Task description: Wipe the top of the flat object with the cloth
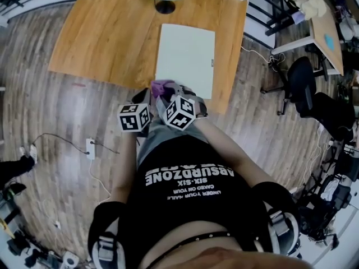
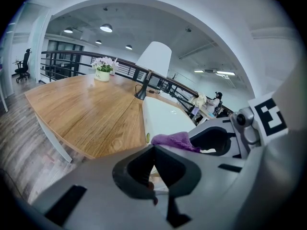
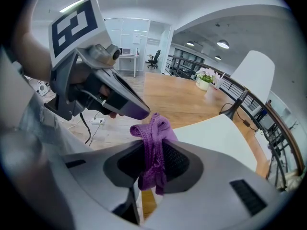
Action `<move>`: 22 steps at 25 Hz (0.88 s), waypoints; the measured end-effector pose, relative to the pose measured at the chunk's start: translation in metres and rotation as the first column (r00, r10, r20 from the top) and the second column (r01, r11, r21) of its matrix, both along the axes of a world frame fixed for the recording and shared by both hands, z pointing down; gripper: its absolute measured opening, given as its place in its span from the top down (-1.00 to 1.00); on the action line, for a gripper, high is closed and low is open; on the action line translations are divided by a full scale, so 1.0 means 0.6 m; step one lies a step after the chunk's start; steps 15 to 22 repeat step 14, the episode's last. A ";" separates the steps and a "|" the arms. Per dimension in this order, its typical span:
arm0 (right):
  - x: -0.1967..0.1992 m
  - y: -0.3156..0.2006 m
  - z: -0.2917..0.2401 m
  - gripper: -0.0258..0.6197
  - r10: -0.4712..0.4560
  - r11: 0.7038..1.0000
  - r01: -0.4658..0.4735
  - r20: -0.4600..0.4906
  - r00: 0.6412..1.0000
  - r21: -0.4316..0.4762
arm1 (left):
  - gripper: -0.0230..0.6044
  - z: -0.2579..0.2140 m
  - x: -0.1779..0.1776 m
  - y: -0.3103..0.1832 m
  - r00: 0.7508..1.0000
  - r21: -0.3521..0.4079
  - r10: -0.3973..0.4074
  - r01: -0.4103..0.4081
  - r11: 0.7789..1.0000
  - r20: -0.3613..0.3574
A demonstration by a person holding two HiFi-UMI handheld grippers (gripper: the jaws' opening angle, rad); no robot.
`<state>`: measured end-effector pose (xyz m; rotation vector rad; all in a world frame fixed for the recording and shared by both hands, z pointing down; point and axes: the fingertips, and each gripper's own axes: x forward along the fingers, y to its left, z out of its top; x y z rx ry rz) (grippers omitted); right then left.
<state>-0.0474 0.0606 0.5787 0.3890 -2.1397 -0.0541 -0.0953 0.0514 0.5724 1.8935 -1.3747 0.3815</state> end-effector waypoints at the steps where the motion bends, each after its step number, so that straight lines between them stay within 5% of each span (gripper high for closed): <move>1: 0.000 0.001 0.000 0.60 0.000 1.000 0.000 0.001 1.000 0.000 | 0.88 0.000 0.000 0.002 1.000 -0.001 -0.001 0.001 1.000 0.000; 22: 0.002 0.009 0.001 0.60 -0.004 1.000 0.004 0.002 1.000 0.008 | 0.88 0.000 0.001 0.014 1.000 -0.002 0.003 -0.003 1.000 0.004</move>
